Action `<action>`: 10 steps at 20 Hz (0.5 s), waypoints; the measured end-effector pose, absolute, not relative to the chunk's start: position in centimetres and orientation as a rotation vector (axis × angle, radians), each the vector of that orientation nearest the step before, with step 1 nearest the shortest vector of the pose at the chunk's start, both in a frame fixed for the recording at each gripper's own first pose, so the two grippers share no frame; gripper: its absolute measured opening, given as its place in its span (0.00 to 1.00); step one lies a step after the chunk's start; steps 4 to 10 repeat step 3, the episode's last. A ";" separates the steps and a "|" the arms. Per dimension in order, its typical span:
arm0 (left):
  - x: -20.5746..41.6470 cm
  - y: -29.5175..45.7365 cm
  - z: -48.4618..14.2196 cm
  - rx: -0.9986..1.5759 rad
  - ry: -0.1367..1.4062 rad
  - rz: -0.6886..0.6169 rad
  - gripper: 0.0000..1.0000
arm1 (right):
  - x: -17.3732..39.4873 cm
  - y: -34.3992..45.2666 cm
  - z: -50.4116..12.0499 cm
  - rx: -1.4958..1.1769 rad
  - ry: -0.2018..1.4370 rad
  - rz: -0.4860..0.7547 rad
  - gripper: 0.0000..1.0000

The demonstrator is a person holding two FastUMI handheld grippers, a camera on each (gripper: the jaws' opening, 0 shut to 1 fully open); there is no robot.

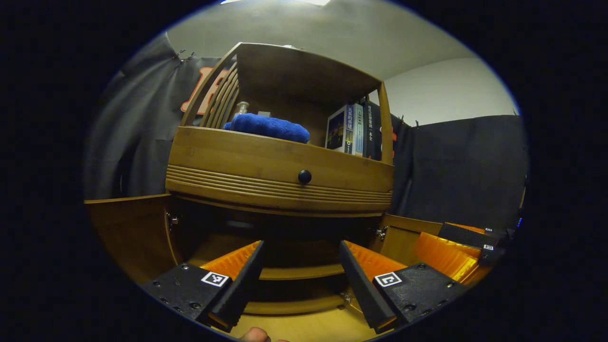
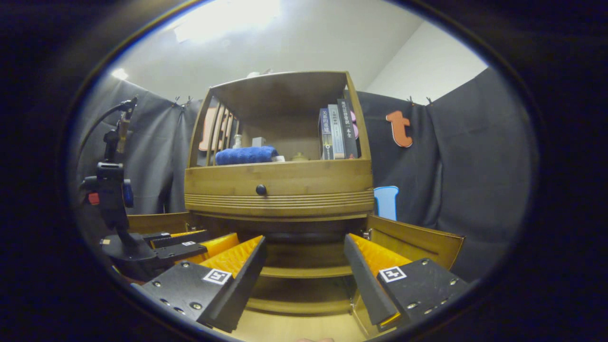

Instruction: Open the right door of the double-door shoe cabinet with the right hand, and open the left door with the left hand.

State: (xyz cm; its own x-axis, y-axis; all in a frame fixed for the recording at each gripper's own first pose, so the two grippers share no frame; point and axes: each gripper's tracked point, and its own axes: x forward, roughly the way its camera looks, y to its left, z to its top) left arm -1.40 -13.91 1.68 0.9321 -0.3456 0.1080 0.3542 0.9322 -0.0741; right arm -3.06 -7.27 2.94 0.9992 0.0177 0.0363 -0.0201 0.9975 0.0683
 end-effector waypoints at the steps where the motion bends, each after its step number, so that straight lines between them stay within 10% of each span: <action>1: -1.4 -13.9 1.6 -0.089 -0.093 -0.360 0.95 | -3.0 -7.2 2.9 0.064 -0.035 0.018 0.97; 10: -1.4 -13.7 1.7 -0.084 -0.095 -0.363 0.95 | -2.9 -6.8 2.7 0.061 -0.034 0.022 0.97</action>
